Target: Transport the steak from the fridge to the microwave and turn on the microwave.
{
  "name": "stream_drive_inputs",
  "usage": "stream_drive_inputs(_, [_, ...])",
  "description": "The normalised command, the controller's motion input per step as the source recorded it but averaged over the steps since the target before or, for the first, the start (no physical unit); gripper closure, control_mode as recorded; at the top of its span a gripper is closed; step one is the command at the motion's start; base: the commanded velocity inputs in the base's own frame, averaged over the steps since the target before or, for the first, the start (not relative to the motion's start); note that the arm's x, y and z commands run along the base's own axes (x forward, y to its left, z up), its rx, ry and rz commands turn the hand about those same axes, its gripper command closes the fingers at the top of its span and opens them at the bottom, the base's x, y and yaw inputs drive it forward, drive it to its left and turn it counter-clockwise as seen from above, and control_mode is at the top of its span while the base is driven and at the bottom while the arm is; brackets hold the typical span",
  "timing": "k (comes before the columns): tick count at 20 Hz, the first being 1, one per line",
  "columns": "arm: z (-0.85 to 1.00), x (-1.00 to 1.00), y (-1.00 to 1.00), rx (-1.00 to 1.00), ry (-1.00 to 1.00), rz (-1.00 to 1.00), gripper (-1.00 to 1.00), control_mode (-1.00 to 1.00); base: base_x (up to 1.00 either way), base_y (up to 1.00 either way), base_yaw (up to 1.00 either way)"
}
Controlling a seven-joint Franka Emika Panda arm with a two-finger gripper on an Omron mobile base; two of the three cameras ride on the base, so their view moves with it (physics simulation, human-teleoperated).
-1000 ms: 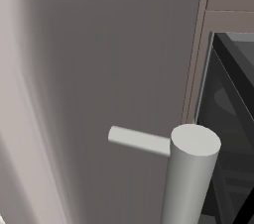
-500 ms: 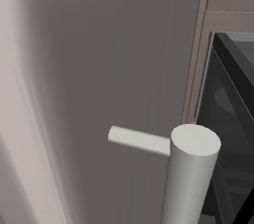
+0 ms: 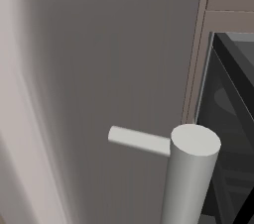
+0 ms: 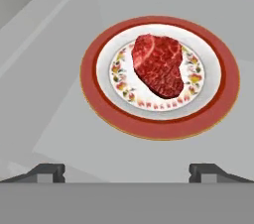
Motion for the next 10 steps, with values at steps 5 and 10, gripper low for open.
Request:
stream_drive_inputs(5, [-0.16, 0.38, 0.0, 0.0, 0.0, 0.02, -1.0, -1.0, 0.0, 0.0, 0.0])
stream_drive_inputs(10, [-0.19, 0.4, 0.0, 0.0, 0.01, 0.02, -1.0, -1.0, 0.0, 0.0, 0.0])
